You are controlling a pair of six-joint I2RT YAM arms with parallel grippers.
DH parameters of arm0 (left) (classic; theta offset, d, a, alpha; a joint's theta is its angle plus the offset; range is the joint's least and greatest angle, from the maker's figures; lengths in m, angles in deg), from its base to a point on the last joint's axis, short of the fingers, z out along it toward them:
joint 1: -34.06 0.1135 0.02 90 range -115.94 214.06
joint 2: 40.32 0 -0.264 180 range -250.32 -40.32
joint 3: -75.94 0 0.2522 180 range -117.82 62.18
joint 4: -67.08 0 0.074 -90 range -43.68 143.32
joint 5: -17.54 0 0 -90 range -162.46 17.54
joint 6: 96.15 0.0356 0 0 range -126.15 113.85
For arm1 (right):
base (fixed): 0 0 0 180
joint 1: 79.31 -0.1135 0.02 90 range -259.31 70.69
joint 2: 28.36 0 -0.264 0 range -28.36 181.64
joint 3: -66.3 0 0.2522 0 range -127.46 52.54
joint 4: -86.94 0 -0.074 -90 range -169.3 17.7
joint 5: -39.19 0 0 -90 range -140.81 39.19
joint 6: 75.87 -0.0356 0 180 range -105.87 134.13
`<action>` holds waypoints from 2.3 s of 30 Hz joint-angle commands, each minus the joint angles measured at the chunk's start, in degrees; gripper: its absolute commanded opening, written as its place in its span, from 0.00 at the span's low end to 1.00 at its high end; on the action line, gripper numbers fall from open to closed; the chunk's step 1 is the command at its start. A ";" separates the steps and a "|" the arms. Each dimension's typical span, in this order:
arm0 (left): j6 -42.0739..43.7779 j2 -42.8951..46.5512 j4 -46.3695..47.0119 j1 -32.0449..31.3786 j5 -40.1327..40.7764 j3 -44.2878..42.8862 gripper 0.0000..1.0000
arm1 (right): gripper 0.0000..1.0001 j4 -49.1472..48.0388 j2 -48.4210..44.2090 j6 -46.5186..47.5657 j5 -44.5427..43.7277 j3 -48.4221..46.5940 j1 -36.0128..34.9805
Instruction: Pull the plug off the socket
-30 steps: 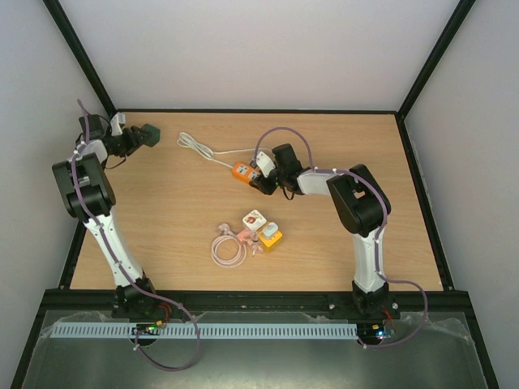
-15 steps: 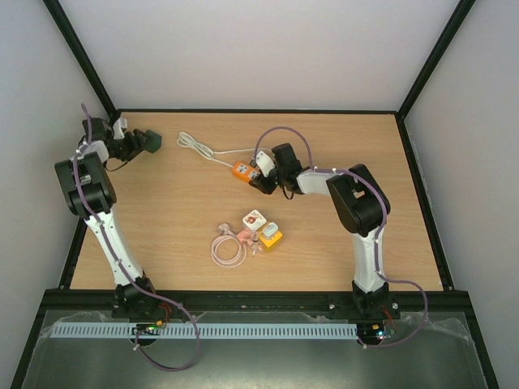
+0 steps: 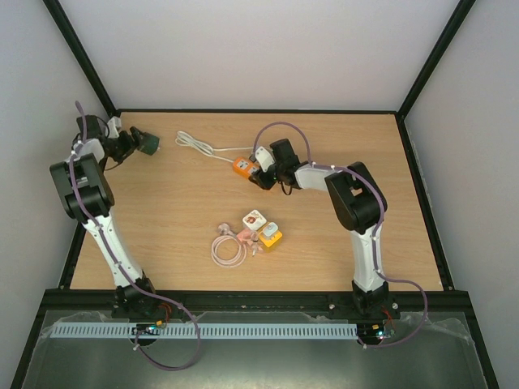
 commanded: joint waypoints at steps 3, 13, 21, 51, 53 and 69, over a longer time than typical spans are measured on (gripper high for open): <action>4.27 6.41 -4.52 0.29 -0.09 0.00 1.00 | 0.09 10.59 3.02 -6.08 -1.83 -3.56 3.56; 7.23 12.39 -7.21 0.22 0.31 0.49 1.00 | 0.09 25.11 4.58 -5.65 -5.36 -12.93 6.67; 11.79 18.49 -7.64 -2.17 4.24 2.40 1.00 | 0.09 31.52 3.47 -2.84 -7.05 -11.03 12.82; 20.15 30.82 -3.64 -18.07 14.53 10.99 1.00 | 0.08 34.97 -8.54 7.72 -4.37 5.96 47.09; 20.46 31.34 -3.13 -18.76 14.82 11.61 1.00 | 0.08 35.16 -8.51 8.53 -4.27 5.84 48.94; 24.49 35.14 -3.63 -20.91 15.70 15.83 1.00 | 0.55 36.34 -12.43 11.06 -0.39 4.05 52.62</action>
